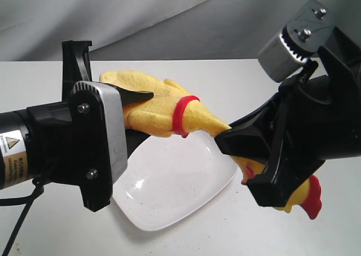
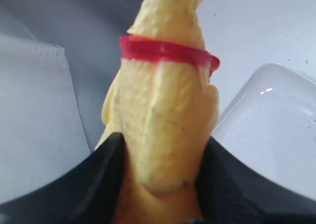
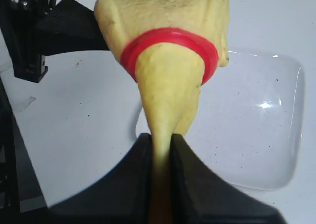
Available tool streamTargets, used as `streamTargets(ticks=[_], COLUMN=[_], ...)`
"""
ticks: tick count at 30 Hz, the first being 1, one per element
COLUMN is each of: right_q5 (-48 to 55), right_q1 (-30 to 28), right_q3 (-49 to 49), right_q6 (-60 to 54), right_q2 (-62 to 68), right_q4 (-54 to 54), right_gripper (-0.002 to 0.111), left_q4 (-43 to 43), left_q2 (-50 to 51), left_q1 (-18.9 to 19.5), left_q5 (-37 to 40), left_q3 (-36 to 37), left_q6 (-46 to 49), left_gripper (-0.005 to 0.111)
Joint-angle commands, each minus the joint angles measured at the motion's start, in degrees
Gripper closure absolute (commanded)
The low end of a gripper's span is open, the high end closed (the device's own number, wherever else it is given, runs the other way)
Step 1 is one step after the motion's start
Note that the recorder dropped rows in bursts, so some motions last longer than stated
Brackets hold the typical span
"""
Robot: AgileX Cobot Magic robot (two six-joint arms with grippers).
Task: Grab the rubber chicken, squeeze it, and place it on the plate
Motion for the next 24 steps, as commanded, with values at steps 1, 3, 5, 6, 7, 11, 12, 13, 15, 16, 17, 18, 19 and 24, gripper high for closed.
streamTargets(ticks=[1, 3, 5, 6, 7, 11, 12, 13, 15, 16, 17, 18, 19, 24], right_q5=[-0.8, -0.8, -0.8, -0.8, -0.8, -0.8, -0.8, -0.8, -0.8, -0.8, -0.8, -0.8, -0.8, -0.8], right_q1=[0.0, 0.0, 0.0, 0.0, 0.0, 0.0, 0.0, 0.0, 0.0, 0.0, 0.0, 0.0, 0.0, 0.0], right_q3=[-0.3, -0.3, -0.3, -0.3, -0.3, -0.3, -0.3, -0.3, -0.3, -0.3, -0.3, -0.3, -0.3, -0.3], right_q6=[0.1, 0.1, 0.1, 0.1, 0.1, 0.1, 0.1, 0.1, 0.1, 0.1, 0.1, 0.0, 0.0, 0.0], right_q2=[-0.5, -0.5, -0.5, -0.5, -0.5, -0.5, -0.5, -0.5, -0.5, -0.5, -0.5, -0.5, -0.5, -0.5], right_q4=[0.7, 0.7, 0.7, 0.7, 0.7, 0.7, 0.7, 0.7, 0.7, 0.7, 0.7, 0.7, 0.7, 0.7], right_gripper=[0.108, 0.108, 0.108, 0.108, 0.108, 0.108, 0.108, 0.108, 0.108, 0.108, 0.108, 0.108, 0.108, 0.108], left_q4=[-1.2, -1.2, -1.2, -1.2, -1.2, -1.2, -1.2, -1.2, -1.2, -1.5, -1.7, -1.7, -1.7, -1.2], left_q2=[-0.1, -0.1, -0.1, -0.1, -0.1, -0.1, -0.1, -0.1, -0.1, -0.1, -0.1, -0.1, -0.1, -0.1], left_q1=[-0.2, -0.2, -0.2, -0.2, -0.2, -0.2, -0.2, -0.2, -0.2, -0.2, -0.2, -0.2, -0.2, -0.2], left_q5=[2.4, 2.4, 2.4, 2.4, 2.4, 2.3, 2.3, 2.3, 3.0, 3.3, 3.9, 4.1, 4.2, 3.4], left_q3=[-0.3, -0.3, -0.3, -0.3, -0.3, -0.3, -0.3, -0.3, -0.3, -0.3, -0.3, -0.3, -0.3, -0.3], left_q6=[-1.0, -1.0, -1.0, -1.0, -1.0, -1.0, -1.0, -1.0, -1.1, -1.3, -1.3, -1.3, -1.3, -1.1], left_gripper=[0.106, 0.106, 0.105, 0.102, 0.098, 0.064, 0.05, 0.035, 0.014, 0.011, 0.011, 0.013, 0.015, 0.035])
